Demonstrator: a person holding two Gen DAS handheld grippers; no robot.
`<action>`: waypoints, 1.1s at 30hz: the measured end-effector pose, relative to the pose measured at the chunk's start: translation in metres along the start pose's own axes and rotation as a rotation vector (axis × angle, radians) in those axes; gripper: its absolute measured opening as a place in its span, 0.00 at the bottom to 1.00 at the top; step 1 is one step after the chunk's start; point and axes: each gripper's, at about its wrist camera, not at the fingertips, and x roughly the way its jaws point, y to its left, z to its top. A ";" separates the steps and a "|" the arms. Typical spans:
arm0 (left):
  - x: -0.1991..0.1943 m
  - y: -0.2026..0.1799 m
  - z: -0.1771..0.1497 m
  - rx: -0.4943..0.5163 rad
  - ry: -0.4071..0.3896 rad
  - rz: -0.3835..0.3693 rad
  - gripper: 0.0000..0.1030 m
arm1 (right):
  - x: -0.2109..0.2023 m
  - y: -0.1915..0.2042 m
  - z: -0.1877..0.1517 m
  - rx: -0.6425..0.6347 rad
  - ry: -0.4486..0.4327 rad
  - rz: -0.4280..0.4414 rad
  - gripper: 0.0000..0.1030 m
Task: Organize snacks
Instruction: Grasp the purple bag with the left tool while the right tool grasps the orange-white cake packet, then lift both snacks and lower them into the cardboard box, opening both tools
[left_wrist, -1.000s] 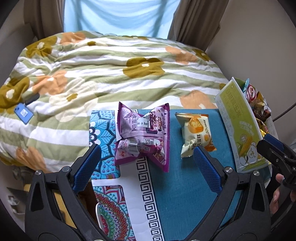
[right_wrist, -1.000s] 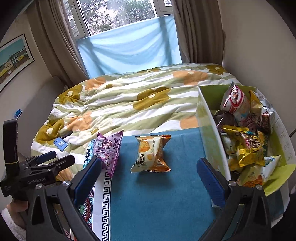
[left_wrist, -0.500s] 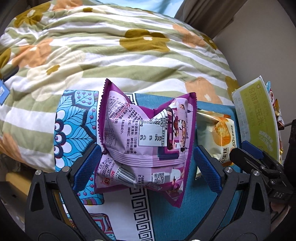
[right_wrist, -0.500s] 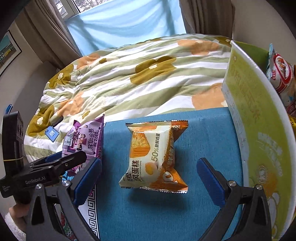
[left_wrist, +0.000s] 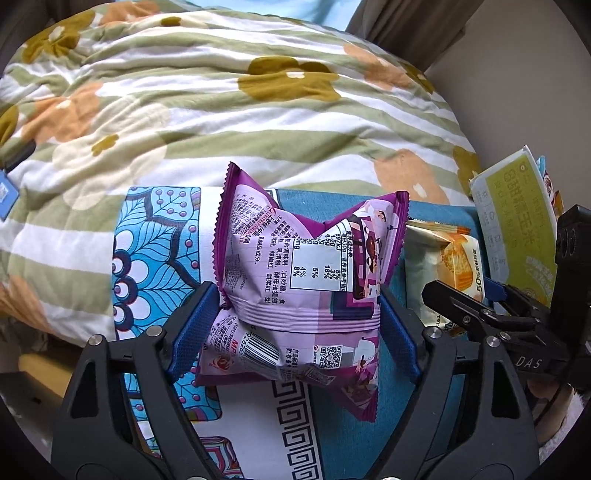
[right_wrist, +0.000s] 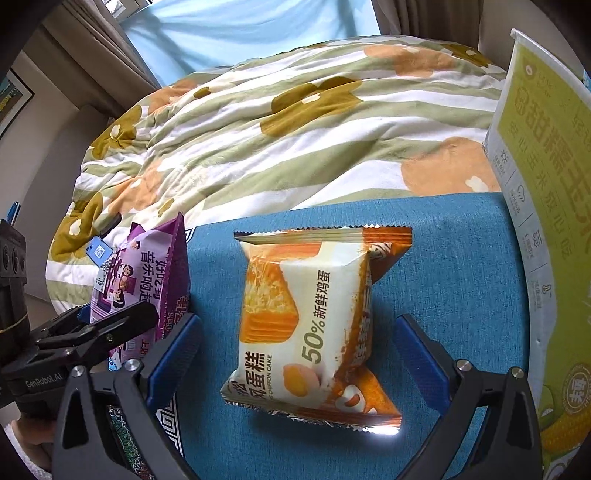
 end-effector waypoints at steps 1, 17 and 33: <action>-0.002 0.000 0.000 0.001 0.000 -0.003 0.74 | 0.001 0.000 0.001 -0.002 0.002 -0.001 0.99; -0.037 -0.003 -0.013 0.020 -0.029 0.038 0.69 | 0.014 0.008 0.005 -0.015 0.013 -0.023 0.88; -0.103 -0.025 -0.043 0.028 -0.113 0.076 0.69 | -0.033 0.016 -0.019 -0.027 -0.048 -0.001 0.58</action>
